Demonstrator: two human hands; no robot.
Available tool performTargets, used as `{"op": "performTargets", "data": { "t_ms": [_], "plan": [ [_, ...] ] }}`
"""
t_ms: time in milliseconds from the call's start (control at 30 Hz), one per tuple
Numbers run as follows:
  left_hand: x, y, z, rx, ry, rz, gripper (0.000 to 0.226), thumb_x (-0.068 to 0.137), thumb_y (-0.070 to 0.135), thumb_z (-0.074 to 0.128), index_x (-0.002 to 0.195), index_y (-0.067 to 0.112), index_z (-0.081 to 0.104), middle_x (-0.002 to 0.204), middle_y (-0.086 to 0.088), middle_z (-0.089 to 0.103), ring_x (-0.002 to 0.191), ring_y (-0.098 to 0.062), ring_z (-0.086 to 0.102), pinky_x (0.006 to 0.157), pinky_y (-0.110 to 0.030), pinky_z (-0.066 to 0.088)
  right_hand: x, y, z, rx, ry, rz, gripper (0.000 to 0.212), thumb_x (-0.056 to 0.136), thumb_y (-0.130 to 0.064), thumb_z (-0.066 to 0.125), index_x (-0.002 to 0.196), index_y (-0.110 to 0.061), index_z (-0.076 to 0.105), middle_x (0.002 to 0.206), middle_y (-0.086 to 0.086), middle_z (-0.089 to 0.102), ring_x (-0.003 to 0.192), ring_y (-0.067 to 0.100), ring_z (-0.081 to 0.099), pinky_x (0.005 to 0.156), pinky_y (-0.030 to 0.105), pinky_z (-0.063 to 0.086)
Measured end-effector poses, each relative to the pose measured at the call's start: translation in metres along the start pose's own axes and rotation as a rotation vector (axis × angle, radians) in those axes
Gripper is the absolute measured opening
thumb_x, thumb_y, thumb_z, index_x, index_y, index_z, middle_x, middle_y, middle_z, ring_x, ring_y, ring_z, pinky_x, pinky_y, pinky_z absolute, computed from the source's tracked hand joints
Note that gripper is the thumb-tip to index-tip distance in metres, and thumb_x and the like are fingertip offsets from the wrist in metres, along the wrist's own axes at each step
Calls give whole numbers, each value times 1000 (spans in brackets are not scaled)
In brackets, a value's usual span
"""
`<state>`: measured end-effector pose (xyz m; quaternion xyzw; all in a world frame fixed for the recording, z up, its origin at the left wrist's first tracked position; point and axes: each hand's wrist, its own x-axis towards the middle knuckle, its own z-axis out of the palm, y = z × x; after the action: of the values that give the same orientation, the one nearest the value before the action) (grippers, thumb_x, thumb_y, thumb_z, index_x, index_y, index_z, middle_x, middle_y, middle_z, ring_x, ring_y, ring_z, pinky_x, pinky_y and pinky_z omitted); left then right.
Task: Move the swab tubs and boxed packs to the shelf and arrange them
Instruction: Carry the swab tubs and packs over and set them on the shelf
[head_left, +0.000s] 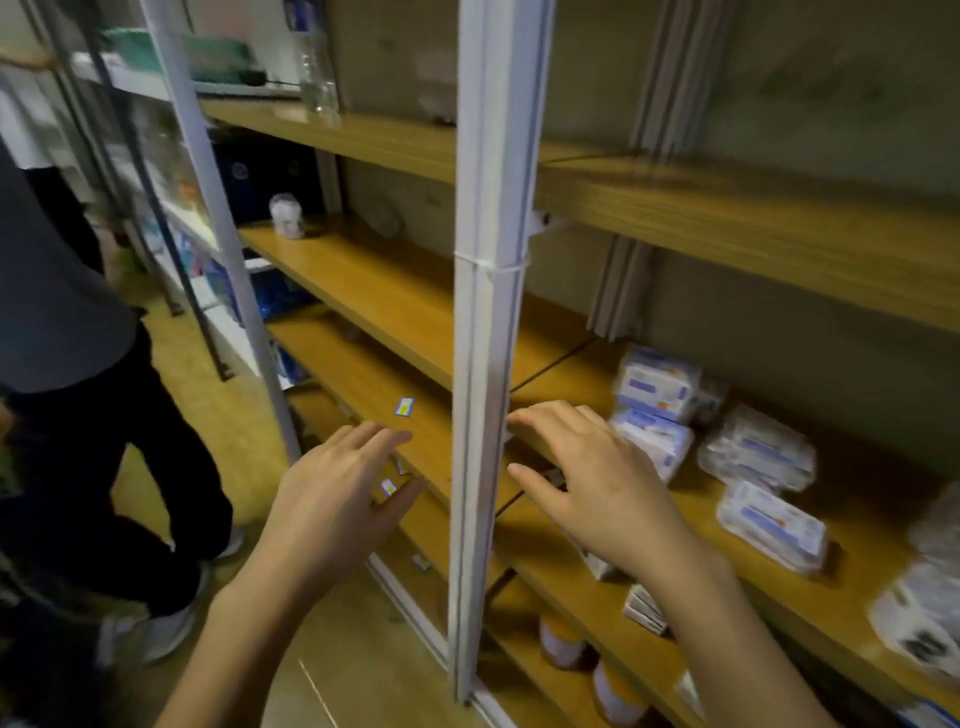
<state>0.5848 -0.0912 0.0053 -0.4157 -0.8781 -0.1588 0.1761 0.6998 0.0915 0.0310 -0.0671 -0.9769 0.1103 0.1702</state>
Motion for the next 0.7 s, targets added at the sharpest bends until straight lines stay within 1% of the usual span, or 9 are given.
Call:
{"op": "performTargets", "data": {
  "t_ms": [67, 133, 167, 233, 300, 433, 500, 633, 700],
  "plan": [
    [4, -34, -3, 45, -4, -14, 39, 75, 45, 64, 102, 17, 63, 90, 3, 68, 76, -18, 67, 52, -25, 50, 28, -20, 17, 15, 0, -20, 42, 90, -43, 47, 130, -36, 37, 128, -18, 43, 120, 4, 40, 92, 26, 43],
    [10, -68, -6, 91, -27, -36, 41, 70, 41, 73, 103, 19, 62, 92, 2, 69, 77, -18, 67, 53, -25, 52, 56, -40, 33, 23, -1, -44, 42, 91, -43, 47, 131, -36, 36, 129, -18, 43, 121, 3, 39, 93, 23, 39],
    [13, -85, -8, 114, -44, -50, 43, 68, 41, 74, 104, 20, 62, 92, 2, 69, 79, -18, 67, 53, -26, 53, 71, -50, 42, 28, 1, -58, 42, 91, -43, 47, 131, -35, 37, 130, -18, 43, 121, 3, 38, 94, 22, 37],
    [21, -120, -11, 140, -72, -75, 45, 70, 43, 72, 107, 21, 61, 95, 2, 68, 84, -19, 67, 53, -28, 53, 101, -69, 58, 34, 8, -73, 42, 91, -44, 46, 131, -35, 37, 130, -17, 43, 120, 4, 38, 93, 23, 37],
    [29, -152, -15, 148, -76, -91, 44, 74, 44, 68, 111, 21, 60, 100, 3, 67, 89, -19, 66, 56, -28, 53, 129, -86, 73, 41, 16, -74, 42, 92, -44, 45, 131, -35, 36, 130, -17, 43, 119, 5, 39, 90, 24, 38],
    [44, -208, -23, 144, -37, -88, 42, 79, 44, 63, 115, 23, 57, 108, 4, 64, 97, -17, 62, 64, -26, 52, 182, -117, 100, 79, 1, -70, 44, 92, -42, 46, 134, -34, 35, 133, -16, 41, 121, 3, 38, 86, 18, 34],
    [53, -229, -23, 129, -27, -108, 43, 81, 44, 61, 117, 23, 56, 113, 5, 63, 100, -16, 61, 68, -25, 51, 205, -127, 111, 77, 0, -75, 44, 92, -42, 47, 134, -34, 35, 133, -15, 42, 121, 4, 39, 86, 18, 34],
    [67, -268, -14, 106, -18, -144, 42, 80, 44, 62, 115, 22, 57, 110, 3, 64, 98, -17, 62, 67, -24, 50, 248, -140, 131, 55, -16, -90, 45, 92, -43, 47, 134, -34, 35, 135, -15, 41, 122, 4, 39, 85, 18, 34],
    [76, -286, -7, 81, -14, -158, 41, 82, 44, 60, 117, 23, 55, 112, 5, 62, 100, -15, 60, 67, -20, 46, 269, -143, 140, 55, -18, -85, 46, 91, -43, 48, 134, -35, 35, 135, -15, 41, 122, 4, 39, 87, 18, 35]
  ]
}}
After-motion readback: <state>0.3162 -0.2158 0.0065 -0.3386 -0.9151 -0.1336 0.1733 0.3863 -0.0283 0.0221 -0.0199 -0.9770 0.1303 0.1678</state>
